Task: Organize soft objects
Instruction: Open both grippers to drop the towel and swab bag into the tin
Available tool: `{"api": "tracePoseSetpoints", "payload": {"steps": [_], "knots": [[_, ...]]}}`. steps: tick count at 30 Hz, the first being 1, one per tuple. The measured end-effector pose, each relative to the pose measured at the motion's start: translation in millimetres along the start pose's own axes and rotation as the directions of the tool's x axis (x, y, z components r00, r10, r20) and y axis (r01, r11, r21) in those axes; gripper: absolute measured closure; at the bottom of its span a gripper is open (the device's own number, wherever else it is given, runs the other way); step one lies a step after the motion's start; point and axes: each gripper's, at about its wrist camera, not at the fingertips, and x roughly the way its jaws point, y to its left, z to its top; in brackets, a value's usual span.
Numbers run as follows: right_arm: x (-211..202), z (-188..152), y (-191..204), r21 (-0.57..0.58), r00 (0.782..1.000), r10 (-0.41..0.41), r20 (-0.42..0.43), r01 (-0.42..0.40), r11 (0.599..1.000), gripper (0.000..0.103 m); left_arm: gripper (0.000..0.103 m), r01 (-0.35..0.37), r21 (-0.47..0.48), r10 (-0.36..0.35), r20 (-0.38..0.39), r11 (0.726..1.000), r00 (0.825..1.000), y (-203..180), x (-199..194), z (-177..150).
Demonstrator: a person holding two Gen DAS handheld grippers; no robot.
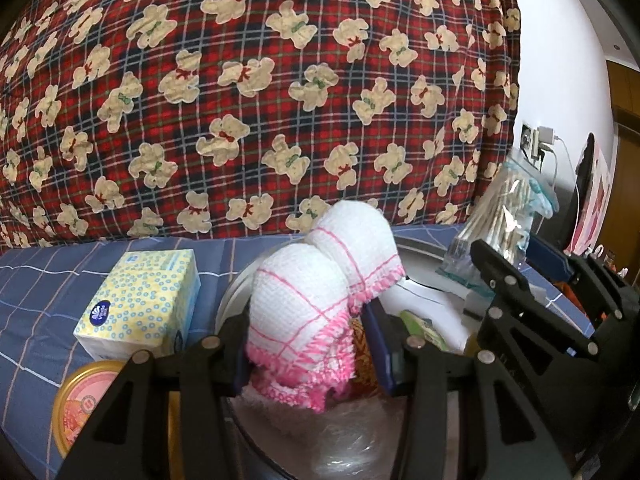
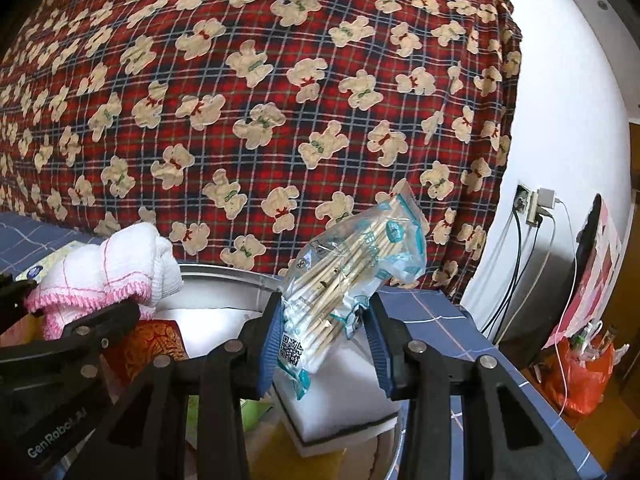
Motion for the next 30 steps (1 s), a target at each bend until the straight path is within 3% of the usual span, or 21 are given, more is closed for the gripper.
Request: {"api": "tracePoseSetpoints", "payload": {"steps": [10, 26, 30], "knots": [[8.4, 2.5, 5.7, -0.034, 0.998, 0.047, -0.039, -0.048, 0.998, 0.060, 0.056, 0.003, 0.006, -0.003, -0.025, 1.000, 1.000, 2.5, 4.3, -2.1], [20.1, 3.6, 3.2, 0.028, 0.981, 0.168, -0.101, -0.166, 0.986, 0.059, 0.057, 0.004, 0.012, -0.004, -0.048, 1.000, 0.999, -1.5, 11.1, -4.7], [19.5, 2.5, -3.9, 0.069, 0.974, 0.210, -0.083, -0.204, 0.976, 0.052, 0.041, -0.025, 0.012, 0.026, -0.042, 1.000, 0.999, -0.3, 10.0, -4.1]]}}
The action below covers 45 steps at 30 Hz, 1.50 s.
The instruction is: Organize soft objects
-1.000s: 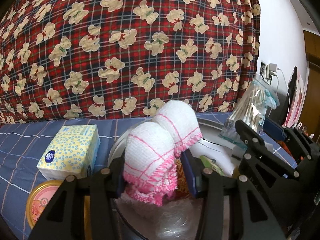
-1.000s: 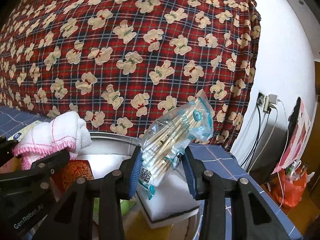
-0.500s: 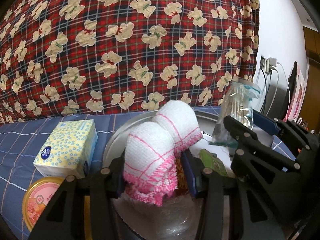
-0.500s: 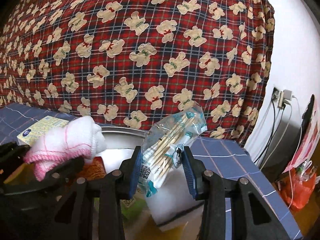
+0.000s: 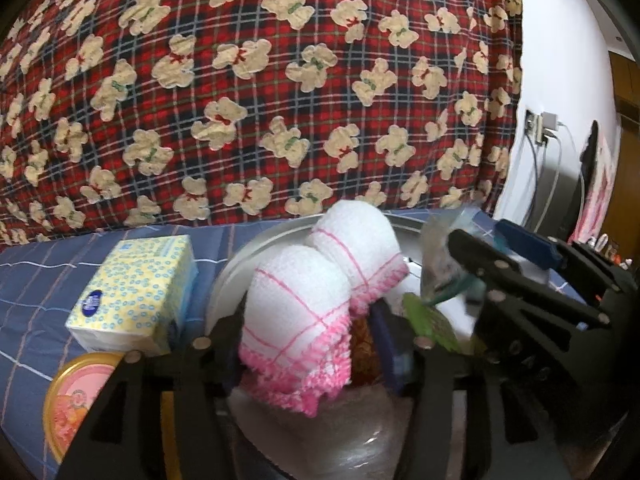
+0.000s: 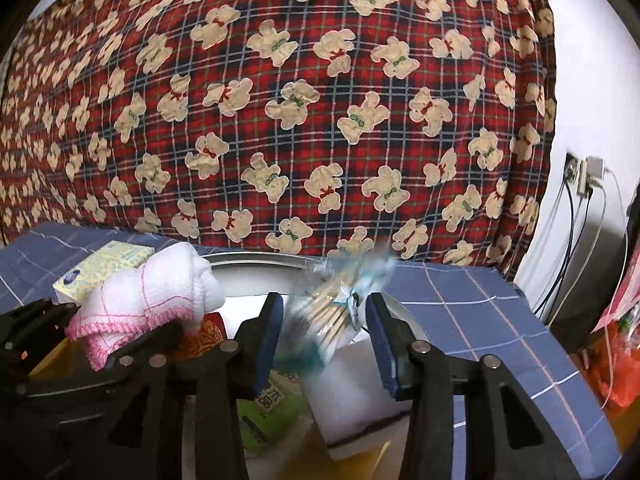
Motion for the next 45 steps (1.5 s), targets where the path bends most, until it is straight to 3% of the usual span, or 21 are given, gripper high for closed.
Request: {"api": "tracePoseSetpoints", "payload": {"steps": [3, 4, 8, 10, 16, 26, 33, 40, 43, 45], "knots": [[-1.6, -0.1, -11.6, 0.063, 1.000, 0.020, 0.006, -0.020, 0.998, 0.032, 0.016, -0.011, -0.014, 0.011, 0.021, 1.000, 1.000, 4.3, -4.7, 1.5], [-3.6, 0.2, -17.5, 0.096, 0.999, 0.037, 0.017, -0.039, 0.995, 0.014, 0.000, 0.003, -0.025, -0.003, 0.037, 1.000, 0.999, 5.8, -8.5, 1.7], [-17.3, -1.3, -32.7, 0.212, 0.982, 0.159, 0.103, -0.178, 0.961, 0.011, 0.000, 0.019, -0.003, -0.018, 0.105, 1.000, 0.994, 3.3, -25.0, 3.5], [-21.1, -2.7, -33.4, 0.226, 0.980, 0.164, 0.115, -0.186, 0.956, 0.011, 0.000, 0.000, 0.013, -0.001, 0.125, 1.000, 0.992, 2.6, -29.8, 2.9], [-29.7, -11.7, -36.4, 0.259, 0.986, 0.109, 0.124, -0.138, 0.956, 0.011, 0.000, -0.011, -0.034, 0.015, 0.101, 0.999, 0.995, 20.2, -32.3, -1.5], [-54.6, -20.5, -24.9, 0.262, 0.987, -0.020, 0.162, -0.023, 0.965, 0.011, 0.000, -0.073, -0.007, 0.074, 0.131, 0.997, 0.989, 30.7, -44.7, -11.9], [-80.7, -25.5, -8.4, 0.208, 0.955, -0.137, 0.263, 0.082, 0.975, 0.011, 0.000, -0.113, 0.011, 0.110, 0.168, 0.993, 0.980, 32.7, -56.6, -18.7], [-100.2, -31.8, 4.5, 0.189, 0.945, -0.165, 0.284, 0.114, 0.975, 0.011, 0.000, -0.148, 0.031, 0.139, 0.207, 0.988, 0.968, 31.1, -66.4, -24.3], [-115.4, -37.4, 0.4, 0.238, 0.922, -0.224, 0.316, 0.152, 0.959, 0.010, 0.000, -0.151, 0.027, 0.141, 0.220, 0.988, 0.965, 31.9, -71.1, -26.1], [-125.7, -41.9, -5.9, 0.277, 0.906, -0.231, 0.356, 0.133, 0.952, 0.007, 0.000, -0.153, 0.020, 0.144, 0.229, 0.988, 0.963, 33.2, -74.9, -27.2]]}}
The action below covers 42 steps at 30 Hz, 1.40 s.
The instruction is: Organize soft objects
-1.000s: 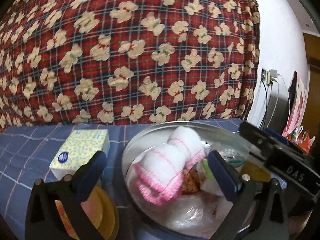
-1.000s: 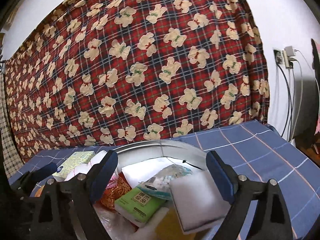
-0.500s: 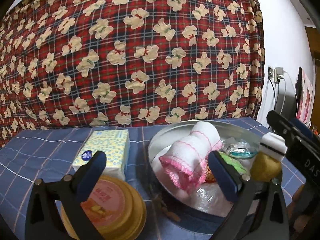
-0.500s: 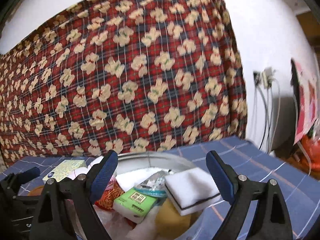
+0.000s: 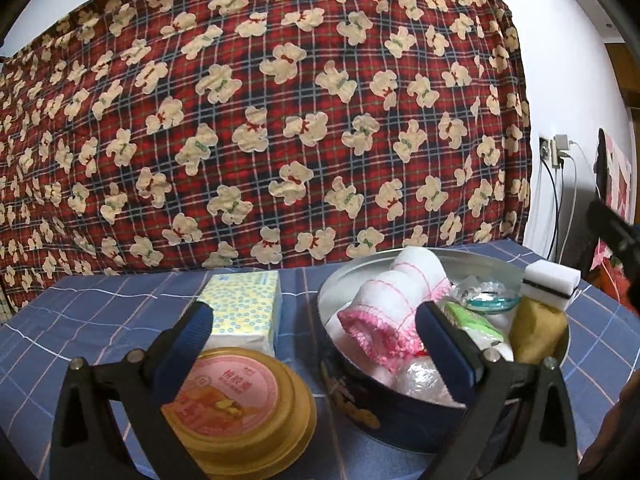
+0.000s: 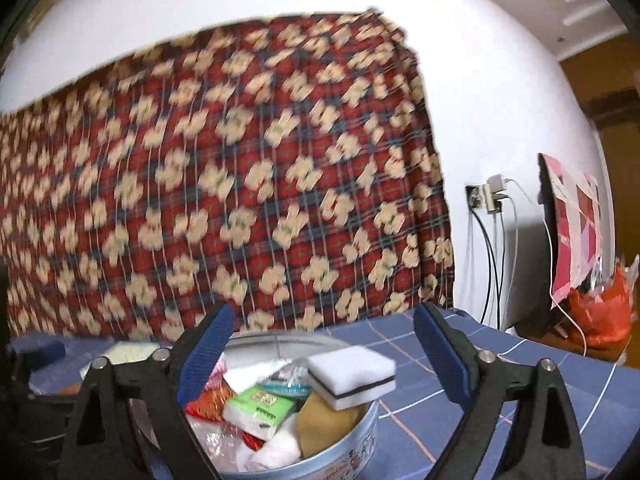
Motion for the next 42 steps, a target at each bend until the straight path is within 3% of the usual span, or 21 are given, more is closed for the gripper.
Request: {"api": "tracePoseSetpoints", "payload": {"steps": [7, 11, 42], "knots": [[-12.8, 2.5, -9.4, 0.049, 0.998, -0.036, 0.049, 0.034, 0.998, 0.007, 0.000, -0.007, 0.003, 0.007, 0.037, 1.000, 0.999, 0.2, -12.8, -0.2], [-12.6, 1.4, 0.3, 0.002, 1.000, -0.024, 0.014, 0.024, 1.000, 0.007, 0.000, -0.002, -0.002, 0.002, 0.038, 1.000, 0.999, 1.0, -15.9, -0.5], [-32.4, 0.7, 20.6, -0.106, 0.995, -0.058, 0.085, 0.067, 0.992, 0.005, 0.000, -0.013, 0.016, 0.012, 0.070, 1.000, 0.997, -3.1, -35.0, -3.7]]}}
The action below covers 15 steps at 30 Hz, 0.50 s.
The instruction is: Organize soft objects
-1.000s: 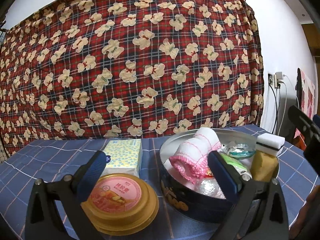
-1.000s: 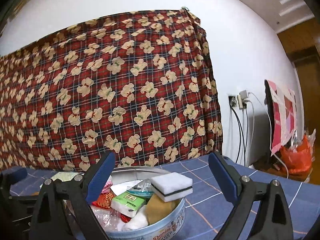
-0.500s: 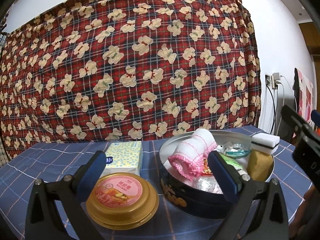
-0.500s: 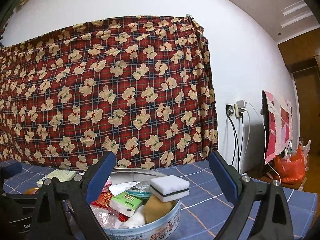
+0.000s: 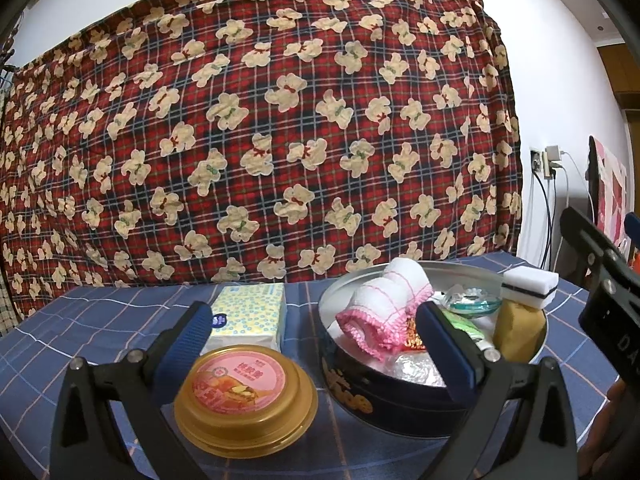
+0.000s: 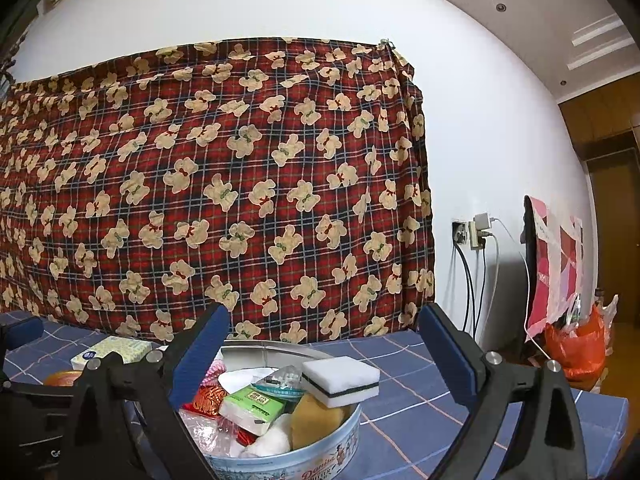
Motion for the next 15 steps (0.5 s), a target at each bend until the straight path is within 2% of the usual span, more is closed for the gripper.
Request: {"api": "tracePoseSetpoints", "payload": {"steps": [15], "knots": [[1.3, 0.5, -1.4, 0.007, 1.000, 0.002, -0.003, -0.002, 1.000, 0.005, 0.000, -0.017, -0.005, 0.017, -0.017, 1.000, 1.000, 2.0, 3.6, -1.8]]}}
